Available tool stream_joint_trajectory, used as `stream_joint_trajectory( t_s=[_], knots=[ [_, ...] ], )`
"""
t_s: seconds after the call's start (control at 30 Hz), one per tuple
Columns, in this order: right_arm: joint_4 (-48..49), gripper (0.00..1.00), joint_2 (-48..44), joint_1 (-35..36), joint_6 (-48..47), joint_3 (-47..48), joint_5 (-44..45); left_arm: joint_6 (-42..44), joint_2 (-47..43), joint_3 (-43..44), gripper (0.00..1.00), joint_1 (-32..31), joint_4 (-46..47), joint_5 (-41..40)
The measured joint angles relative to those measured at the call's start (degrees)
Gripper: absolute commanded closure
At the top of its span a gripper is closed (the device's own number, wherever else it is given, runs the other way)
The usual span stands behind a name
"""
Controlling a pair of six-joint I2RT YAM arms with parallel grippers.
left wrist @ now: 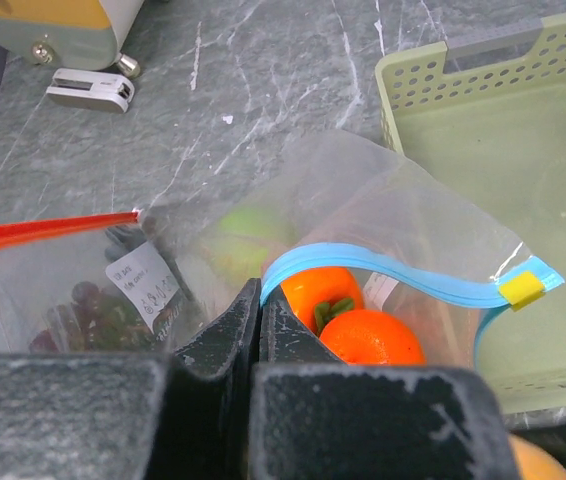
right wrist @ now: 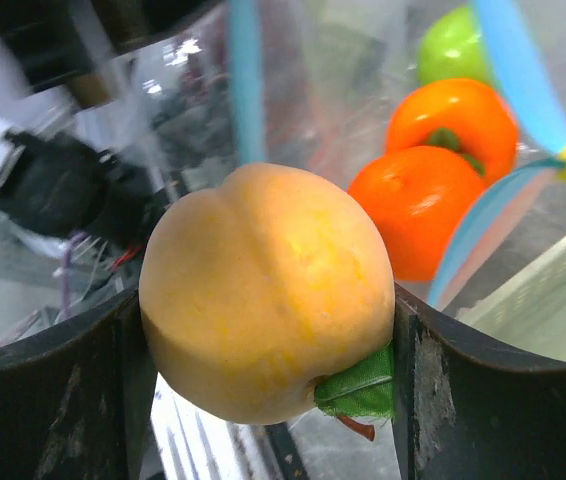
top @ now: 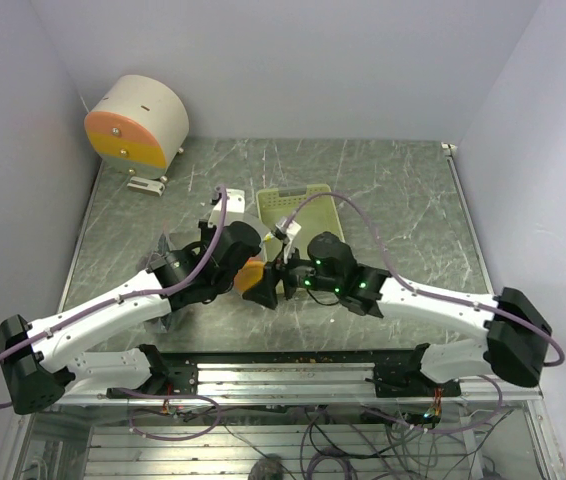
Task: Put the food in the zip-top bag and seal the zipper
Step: Place the fake fruit in the zipper food storage bag.
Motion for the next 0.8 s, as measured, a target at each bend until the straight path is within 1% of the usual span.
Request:
stream_joint_trajectory(
  t_s=[0.17,0.3,0.33,0.4,0.43,0.47,0.5,0.53,0.63,0.8],
  knots=[
    [0.9,0.62,7.9,0.1,2.1,4.3,7.8,0.0,-0.9,0.0,0.93,0.0,0.0,0.3],
    [0.5,0.59,11.9,0.3,3.8,8.9,15.7,0.0,-1.5,-0.1,0.93,0.0,0.2,1.1],
    [0.1,0.57,12.8,0.4,4.2,10.6,18.1,0.0,-1.5,-0.2,0.93,0.0,0.3,1.4],
    [-0.1,0.48,14.4,0.8,4.6,13.7,22.9,0.0,-1.5,-0.3,0.93,0.0,0.5,2.0],
    [-0.1,0.41,14.9,1.0,4.8,14.9,25.0,0.0,-1.5,-0.3,0.93,0.0,0.6,2.3],
    [-0.2,0.28,15.3,1.2,4.8,15.8,26.7,0.0,-1.5,-0.4,0.93,0.0,0.7,2.5],
    [-0.4,0.13,15.8,1.3,4.6,16.9,28.3,0.0,-1.5,-0.5,0.93,0.0,0.8,2.7],
    [-0.9,0.02,16.5,1.4,4.3,18.1,29.4,0.0,-1.5,-0.6,0.93,0.0,0.9,2.8],
    [-2.4,0.00,18.9,1.3,3.6,21.1,31.0,0.2,-1.6,-0.9,0.93,0.4,1.4,2.2],
    [-3.8,0.00,19.0,1.1,3.5,21.0,31.7,0.4,-1.0,-0.9,0.93,0.4,2.0,1.9]
  ],
)
